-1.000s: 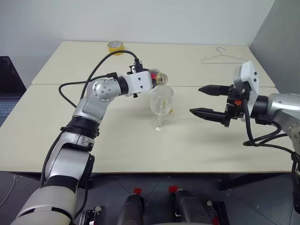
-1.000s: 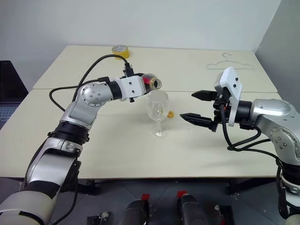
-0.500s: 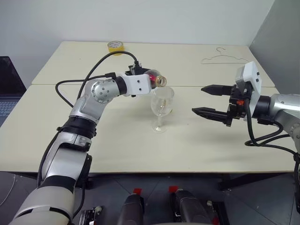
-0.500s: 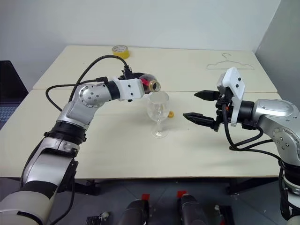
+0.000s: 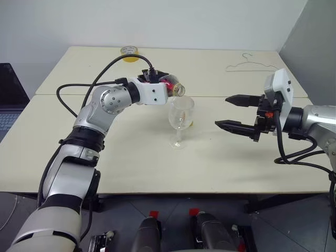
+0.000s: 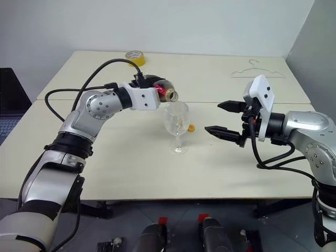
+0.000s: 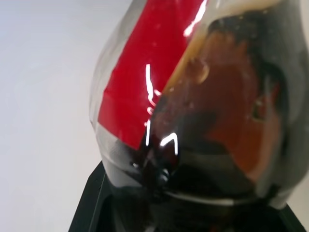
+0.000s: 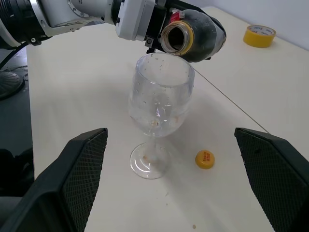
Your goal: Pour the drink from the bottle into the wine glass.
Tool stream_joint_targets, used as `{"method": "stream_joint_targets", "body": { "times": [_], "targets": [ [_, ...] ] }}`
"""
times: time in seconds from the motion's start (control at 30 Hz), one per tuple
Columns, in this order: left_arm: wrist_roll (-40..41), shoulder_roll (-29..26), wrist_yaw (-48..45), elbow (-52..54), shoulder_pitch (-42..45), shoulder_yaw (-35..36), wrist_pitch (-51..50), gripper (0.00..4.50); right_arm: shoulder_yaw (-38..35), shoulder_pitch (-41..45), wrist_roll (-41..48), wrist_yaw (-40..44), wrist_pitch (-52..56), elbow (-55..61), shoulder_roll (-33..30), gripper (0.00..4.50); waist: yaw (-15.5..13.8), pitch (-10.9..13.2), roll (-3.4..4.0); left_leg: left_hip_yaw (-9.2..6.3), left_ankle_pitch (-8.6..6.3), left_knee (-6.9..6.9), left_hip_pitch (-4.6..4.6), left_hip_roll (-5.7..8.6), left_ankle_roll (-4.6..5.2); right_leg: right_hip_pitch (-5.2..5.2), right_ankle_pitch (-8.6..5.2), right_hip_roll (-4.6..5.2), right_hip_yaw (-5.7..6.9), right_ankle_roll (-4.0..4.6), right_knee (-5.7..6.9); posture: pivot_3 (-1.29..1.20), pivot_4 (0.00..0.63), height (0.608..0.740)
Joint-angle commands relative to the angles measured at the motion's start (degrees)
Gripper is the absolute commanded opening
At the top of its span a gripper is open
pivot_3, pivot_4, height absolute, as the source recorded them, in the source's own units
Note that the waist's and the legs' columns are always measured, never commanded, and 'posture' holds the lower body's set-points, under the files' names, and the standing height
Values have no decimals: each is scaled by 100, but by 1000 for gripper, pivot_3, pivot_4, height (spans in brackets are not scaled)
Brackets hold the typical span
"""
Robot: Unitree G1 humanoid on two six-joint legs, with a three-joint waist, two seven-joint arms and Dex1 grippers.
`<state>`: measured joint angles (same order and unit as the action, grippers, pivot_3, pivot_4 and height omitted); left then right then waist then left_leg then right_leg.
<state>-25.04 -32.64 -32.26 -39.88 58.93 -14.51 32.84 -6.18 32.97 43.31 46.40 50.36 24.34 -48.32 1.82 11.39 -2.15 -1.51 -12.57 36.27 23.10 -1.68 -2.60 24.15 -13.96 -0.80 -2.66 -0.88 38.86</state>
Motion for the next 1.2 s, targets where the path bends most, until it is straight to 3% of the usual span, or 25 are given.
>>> {"method": "stream_joint_targets", "body": {
  "times": [0.03,1.2],
  "targets": [
    [-12,-109,216,88,287,48,161,1774,-137,50,-36,56,-144,40,-67,4500,0,0,0,0,0,0,0,0,0,0,0,0,0,0,0,0,150,740],
    [-892,-469,1365,-431,755,-300,888,1774,-8,127,-185,144,-252,-27,27,4500,-2,0,0,1,0,12,1,0,0,-1,2,1,0,-3,7,0,150,740]
  ]
}}
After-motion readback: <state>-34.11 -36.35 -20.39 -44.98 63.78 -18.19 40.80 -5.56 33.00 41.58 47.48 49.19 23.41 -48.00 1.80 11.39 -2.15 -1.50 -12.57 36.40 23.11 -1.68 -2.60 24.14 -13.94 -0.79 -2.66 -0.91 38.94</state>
